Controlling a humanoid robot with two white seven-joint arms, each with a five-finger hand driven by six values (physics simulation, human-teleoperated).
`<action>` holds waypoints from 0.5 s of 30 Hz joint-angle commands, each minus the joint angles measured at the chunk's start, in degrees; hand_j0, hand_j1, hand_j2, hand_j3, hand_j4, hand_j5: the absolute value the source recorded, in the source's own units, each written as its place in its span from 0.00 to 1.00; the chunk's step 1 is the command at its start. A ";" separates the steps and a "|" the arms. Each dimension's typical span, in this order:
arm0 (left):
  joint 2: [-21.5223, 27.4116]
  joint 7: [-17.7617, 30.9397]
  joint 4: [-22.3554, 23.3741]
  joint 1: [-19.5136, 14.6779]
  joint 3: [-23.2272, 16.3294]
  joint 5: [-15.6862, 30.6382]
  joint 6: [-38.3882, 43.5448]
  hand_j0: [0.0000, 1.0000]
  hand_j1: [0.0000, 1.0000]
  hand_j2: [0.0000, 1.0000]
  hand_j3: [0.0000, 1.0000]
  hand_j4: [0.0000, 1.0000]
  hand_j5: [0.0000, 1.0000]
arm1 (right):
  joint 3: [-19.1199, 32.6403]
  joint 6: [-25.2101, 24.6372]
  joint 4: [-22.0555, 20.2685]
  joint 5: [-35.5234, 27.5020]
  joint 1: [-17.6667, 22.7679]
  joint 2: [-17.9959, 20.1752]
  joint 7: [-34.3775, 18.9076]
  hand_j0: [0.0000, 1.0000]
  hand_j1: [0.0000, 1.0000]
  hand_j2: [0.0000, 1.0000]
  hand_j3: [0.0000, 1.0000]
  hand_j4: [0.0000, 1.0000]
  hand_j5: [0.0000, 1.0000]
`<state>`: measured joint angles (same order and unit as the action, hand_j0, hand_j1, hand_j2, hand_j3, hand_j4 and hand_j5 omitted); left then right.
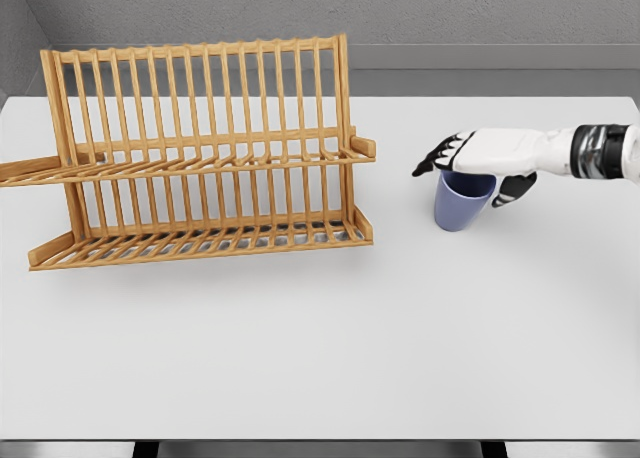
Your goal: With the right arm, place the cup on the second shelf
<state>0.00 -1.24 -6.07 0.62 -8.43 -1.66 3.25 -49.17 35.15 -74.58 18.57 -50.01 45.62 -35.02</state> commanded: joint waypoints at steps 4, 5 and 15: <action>0.00 0.01 0.01 0.00 0.00 -0.01 0.00 1.00 1.00 1.00 1.00 1.00 1.00 | 0.30 -0.15 0.31 -0.29 -0.35 0.08 0.02 1.00 1.00 1.00 1.00 1.00 1.00; 0.00 0.01 0.01 0.00 0.00 -0.01 0.00 1.00 1.00 1.00 1.00 1.00 1.00 | 0.39 -0.15 0.22 -0.29 -0.35 0.08 0.02 1.00 1.00 1.00 1.00 1.00 1.00; 0.00 0.01 0.01 0.00 0.00 -0.01 0.00 1.00 1.00 1.00 1.00 1.00 1.00 | 0.30 -0.15 0.31 -0.29 -0.35 0.08 0.02 0.87 0.87 0.87 0.87 0.87 0.87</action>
<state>0.00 -1.24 -6.07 0.62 -8.43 -1.66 3.25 -48.90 35.15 -74.32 18.59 -50.36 45.64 -35.02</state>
